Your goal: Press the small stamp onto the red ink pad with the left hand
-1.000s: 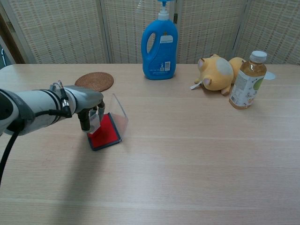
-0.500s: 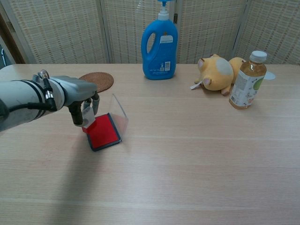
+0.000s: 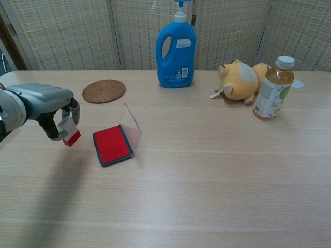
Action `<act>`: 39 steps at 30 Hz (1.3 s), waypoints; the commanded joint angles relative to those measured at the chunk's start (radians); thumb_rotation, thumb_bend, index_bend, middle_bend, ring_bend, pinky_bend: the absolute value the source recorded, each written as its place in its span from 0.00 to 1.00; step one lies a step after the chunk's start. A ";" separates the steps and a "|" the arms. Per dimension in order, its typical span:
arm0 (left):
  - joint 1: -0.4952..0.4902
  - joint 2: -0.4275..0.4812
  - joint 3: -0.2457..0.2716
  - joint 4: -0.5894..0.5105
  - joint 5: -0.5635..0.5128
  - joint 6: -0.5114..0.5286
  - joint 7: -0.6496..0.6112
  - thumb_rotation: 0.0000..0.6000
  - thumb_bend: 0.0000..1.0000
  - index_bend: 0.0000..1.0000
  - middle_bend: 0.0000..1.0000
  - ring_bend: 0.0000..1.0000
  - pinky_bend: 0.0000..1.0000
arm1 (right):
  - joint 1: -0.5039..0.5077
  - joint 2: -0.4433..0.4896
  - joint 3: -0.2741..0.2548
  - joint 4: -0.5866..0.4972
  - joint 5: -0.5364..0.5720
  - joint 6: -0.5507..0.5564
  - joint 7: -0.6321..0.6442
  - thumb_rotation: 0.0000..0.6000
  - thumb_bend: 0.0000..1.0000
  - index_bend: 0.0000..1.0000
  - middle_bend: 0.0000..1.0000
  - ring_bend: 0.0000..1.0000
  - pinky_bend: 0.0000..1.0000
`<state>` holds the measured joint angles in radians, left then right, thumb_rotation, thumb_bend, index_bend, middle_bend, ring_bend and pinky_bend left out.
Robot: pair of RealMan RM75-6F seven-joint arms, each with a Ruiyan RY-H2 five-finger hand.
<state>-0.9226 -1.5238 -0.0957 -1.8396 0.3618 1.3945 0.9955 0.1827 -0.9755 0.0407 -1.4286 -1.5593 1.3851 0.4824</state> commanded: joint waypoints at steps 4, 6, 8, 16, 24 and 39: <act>0.053 0.020 0.027 0.033 0.046 -0.037 -0.063 1.00 0.40 0.57 0.45 0.19 0.08 | 0.009 -0.010 -0.002 -0.010 0.005 -0.022 -0.035 1.00 0.16 0.00 0.00 0.00 0.00; 0.064 0.022 0.032 0.046 0.055 -0.051 -0.076 1.00 0.40 0.56 0.45 0.19 0.08 | 0.012 -0.012 -0.002 -0.012 0.005 -0.028 -0.044 1.00 0.16 0.00 0.00 0.00 0.00; 0.074 0.022 0.036 0.063 0.061 -0.069 -0.089 1.00 0.40 0.56 0.45 0.19 0.08 | 0.015 -0.015 -0.003 -0.015 0.006 -0.035 -0.051 1.00 0.16 0.00 0.00 0.00 0.00; 0.095 0.011 0.039 0.143 0.068 -0.153 -0.118 1.00 0.40 0.56 0.45 0.19 0.08 | 0.018 -0.019 -0.003 -0.020 0.013 -0.044 -0.070 1.00 0.16 0.00 0.00 0.00 0.00; 0.111 0.004 0.032 0.174 0.088 -0.180 -0.141 1.00 0.40 0.55 0.45 0.19 0.08 | 0.018 -0.019 -0.005 -0.022 0.010 -0.043 -0.072 1.00 0.16 0.00 0.00 0.00 0.00; 0.139 -0.020 0.036 0.232 0.123 -0.226 -0.171 1.00 0.39 0.48 0.43 0.18 0.08 | 0.008 -0.014 -0.009 -0.029 -0.004 -0.018 -0.076 1.00 0.16 0.00 0.00 0.00 0.00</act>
<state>-0.7850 -1.5444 -0.0607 -1.6072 0.4831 1.1696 0.8263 0.1907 -0.9894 0.0316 -1.4577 -1.5638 1.3674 0.4062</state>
